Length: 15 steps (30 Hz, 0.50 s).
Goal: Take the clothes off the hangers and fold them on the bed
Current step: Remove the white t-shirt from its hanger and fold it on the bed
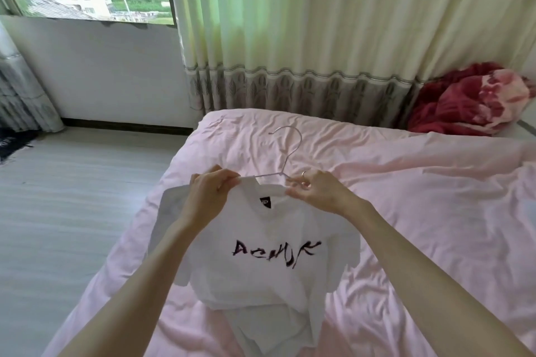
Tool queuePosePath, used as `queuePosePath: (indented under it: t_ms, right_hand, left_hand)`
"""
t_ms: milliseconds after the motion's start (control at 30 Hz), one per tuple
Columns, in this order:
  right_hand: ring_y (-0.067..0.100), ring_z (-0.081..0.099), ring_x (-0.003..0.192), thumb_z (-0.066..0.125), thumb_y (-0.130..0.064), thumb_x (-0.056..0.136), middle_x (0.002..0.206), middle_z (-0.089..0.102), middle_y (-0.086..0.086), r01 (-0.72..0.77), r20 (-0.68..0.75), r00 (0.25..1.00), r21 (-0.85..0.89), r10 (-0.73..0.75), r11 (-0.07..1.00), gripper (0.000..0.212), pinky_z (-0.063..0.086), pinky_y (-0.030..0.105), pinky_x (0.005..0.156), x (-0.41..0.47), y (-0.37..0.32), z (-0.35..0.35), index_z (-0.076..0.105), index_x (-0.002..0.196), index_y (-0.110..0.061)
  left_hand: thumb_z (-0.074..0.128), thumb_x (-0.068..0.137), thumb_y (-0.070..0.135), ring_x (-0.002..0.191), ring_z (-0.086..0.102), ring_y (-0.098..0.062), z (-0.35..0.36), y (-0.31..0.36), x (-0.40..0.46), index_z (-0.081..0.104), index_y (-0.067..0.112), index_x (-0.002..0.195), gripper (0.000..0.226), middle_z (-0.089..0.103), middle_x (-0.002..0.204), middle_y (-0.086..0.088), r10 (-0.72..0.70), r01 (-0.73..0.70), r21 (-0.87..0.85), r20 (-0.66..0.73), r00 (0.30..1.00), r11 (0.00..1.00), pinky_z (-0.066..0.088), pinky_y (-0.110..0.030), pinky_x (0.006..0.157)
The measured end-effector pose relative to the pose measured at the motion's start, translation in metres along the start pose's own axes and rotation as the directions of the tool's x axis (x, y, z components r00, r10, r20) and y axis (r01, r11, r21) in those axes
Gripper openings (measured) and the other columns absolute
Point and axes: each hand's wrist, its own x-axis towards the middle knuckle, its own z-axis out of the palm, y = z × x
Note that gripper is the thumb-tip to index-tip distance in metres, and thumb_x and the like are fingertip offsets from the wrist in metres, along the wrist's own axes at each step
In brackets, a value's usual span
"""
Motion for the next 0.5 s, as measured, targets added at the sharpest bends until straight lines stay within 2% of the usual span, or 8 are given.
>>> queuePosePath:
  t_ms: [67, 133, 200, 267, 300, 367, 433, 500]
  right_hand:
    - [0.013, 0.062, 0.099, 0.06, -0.044, 0.087, 0.103, 0.07, -0.002, 0.021, -0.009, 1.0, 0.035, -0.021, 0.999, 0.034, 0.044, 0.031, 0.092, 0.003, -0.006, 0.011, 0.071, 0.1, -0.014]
    - [0.018, 0.062, 0.077, 0.055, -0.038, 0.092, 0.077, 0.067, 0.003, 0.038, -0.064, 0.998, 0.176, -0.027, 0.984, 0.035, 0.048, 0.032, 0.081, 0.005, -0.014, 0.019, 0.07, 0.073, -0.012]
    - [0.022, 0.048, 0.058, 0.05, -0.038, 0.095, 0.06, 0.05, 0.01, -0.014, -0.043, 0.999, 0.346, 0.031, 0.938, 0.043, 0.042, 0.031, 0.065, 0.009, -0.017, 0.028, 0.063, 0.06, -0.016]
    - [0.016, 0.04, 0.053, 0.048, -0.039, 0.096, 0.053, 0.04, 0.004, -0.077, -0.022, 0.996, 0.356, 0.09, 0.931, 0.045, 0.034, 0.024, 0.059, 0.012, -0.011, 0.036, 0.061, 0.059, -0.016]
    - [0.011, 0.037, 0.048, 0.048, -0.037, 0.096, 0.045, 0.036, -0.006, -0.11, -0.023, 0.992, 0.322, 0.124, 0.94, 0.044, 0.031, 0.021, 0.055, 0.012, -0.006, 0.037, 0.06, 0.059, -0.016]
    - [0.005, 0.035, 0.037, 0.048, -0.033, 0.097, 0.034, 0.033, -0.008, -0.184, -0.019, 0.98, 0.26, 0.196, 0.948, 0.042, 0.028, 0.016, 0.048, 0.012, 0.007, 0.037, 0.062, 0.062, -0.015]
    - [0.005, 0.038, 0.038, 0.049, -0.032, 0.097, 0.041, 0.036, -0.007, -0.252, 0.001, 0.966, 0.242, 0.259, 0.937, 0.04, 0.029, 0.015, 0.044, 0.013, 0.018, 0.039, 0.064, 0.065, -0.013]
    - [0.005, 0.037, 0.046, 0.048, -0.032, 0.097, 0.051, 0.037, -0.008, -0.281, -0.005, 0.957, 0.241, 0.29, 0.929, 0.041, 0.028, 0.015, 0.046, 0.013, 0.021, 0.044, 0.063, 0.065, -0.012]
  left_hand:
    - [0.068, 0.084, 0.013, 0.066, 0.054, -0.01, 0.0, -0.003, -0.002, 0.075, 0.011, 0.089, 0.009, 0.051, 0.07, 0.015, -0.005, 0.008, -0.091, 0.036, 0.999, 0.996, 0.039, -0.033, 0.08]
    - [0.07, 0.082, 0.009, 0.066, 0.056, 0.0, 0.001, -0.005, -0.006, 0.076, 0.01, 0.09, 0.01, 0.055, 0.072, 0.016, 0.01, 0.006, -0.171, 0.089, 0.996, 0.985, 0.039, -0.014, 0.072]
    - [0.07, 0.081, 0.007, 0.071, 0.056, 0.007, 0.002, -0.01, -0.007, 0.076, 0.009, 0.091, 0.012, 0.058, 0.074, 0.014, 0.004, 0.027, -0.211, 0.147, 0.989, 0.977, 0.038, -0.008, 0.067]
    - [0.067, 0.083, 0.007, 0.073, 0.056, 0.008, 0.0, -0.017, -0.005, 0.076, 0.011, 0.09, 0.011, 0.062, 0.08, 0.012, -0.063, 0.104, -0.248, 0.169, 0.984, 0.963, 0.039, -0.009, 0.068]
    - [0.065, 0.085, 0.007, 0.073, 0.057, 0.007, -0.001, -0.021, -0.004, 0.075, 0.011, 0.089, 0.011, 0.064, 0.081, 0.01, -0.119, 0.153, -0.27, 0.138, 0.983, 0.95, 0.039, -0.011, 0.068]
    - [0.057, 0.091, 0.007, 0.074, 0.055, -0.002, -0.005, -0.03, -0.004, 0.071, 0.008, 0.089, 0.014, 0.064, 0.081, 0.002, -0.264, 0.263, -0.294, 0.039, 0.964, 0.919, 0.04, -0.017, 0.068]
    - [0.047, 0.096, 0.009, 0.075, 0.048, -0.016, -0.005, -0.037, -0.006, 0.064, 0.005, 0.083, 0.021, 0.058, 0.079, -0.003, -0.376, 0.354, -0.34, 0.003, 0.927, 0.871, 0.035, -0.021, 0.062]
    - [0.047, 0.096, 0.027, 0.075, 0.045, -0.019, 0.001, -0.04, -0.008, 0.053, 0.01, 0.075, 0.028, 0.051, 0.073, -0.002, -0.417, 0.421, -0.335, 0.086, 0.905, 0.843, 0.034, -0.026, 0.061]
